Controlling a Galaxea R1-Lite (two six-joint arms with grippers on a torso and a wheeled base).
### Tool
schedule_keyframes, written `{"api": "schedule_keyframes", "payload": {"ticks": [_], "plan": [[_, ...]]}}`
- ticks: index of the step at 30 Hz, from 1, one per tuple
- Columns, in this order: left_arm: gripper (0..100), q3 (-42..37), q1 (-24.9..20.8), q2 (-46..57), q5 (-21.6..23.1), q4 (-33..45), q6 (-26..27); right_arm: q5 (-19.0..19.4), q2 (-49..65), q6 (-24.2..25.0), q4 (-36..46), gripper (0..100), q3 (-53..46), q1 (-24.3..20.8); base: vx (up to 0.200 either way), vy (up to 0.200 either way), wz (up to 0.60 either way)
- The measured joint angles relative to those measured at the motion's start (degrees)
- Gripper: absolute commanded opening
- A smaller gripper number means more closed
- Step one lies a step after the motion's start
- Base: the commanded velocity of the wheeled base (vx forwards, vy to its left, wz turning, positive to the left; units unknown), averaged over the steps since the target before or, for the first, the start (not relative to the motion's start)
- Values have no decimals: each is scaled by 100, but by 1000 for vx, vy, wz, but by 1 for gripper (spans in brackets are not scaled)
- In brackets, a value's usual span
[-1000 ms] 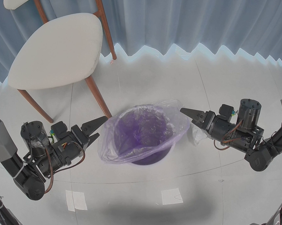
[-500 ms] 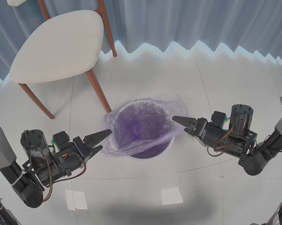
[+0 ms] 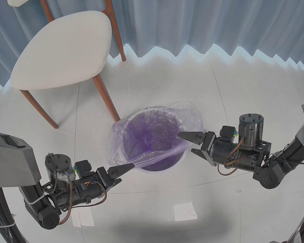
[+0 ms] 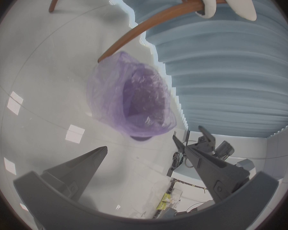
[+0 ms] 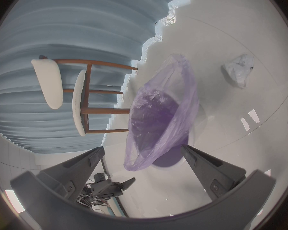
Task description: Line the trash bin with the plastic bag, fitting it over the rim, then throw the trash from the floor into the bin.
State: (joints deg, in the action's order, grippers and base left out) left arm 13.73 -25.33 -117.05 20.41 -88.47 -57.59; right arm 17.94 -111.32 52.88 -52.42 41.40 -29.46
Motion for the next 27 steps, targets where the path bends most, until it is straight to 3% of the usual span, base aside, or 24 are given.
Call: {"api": "schedule_keyframes", "payload": {"ticks": [11,27], "plan": [[100,427,-243,-483,-150,-2,-741,-2,-315,256,-54,100,184,-140,0,0,0],[100,851,-230,-594,-577,-2,-991,-13,-808,657,-68,100,612,-90,0,0,0]]}}
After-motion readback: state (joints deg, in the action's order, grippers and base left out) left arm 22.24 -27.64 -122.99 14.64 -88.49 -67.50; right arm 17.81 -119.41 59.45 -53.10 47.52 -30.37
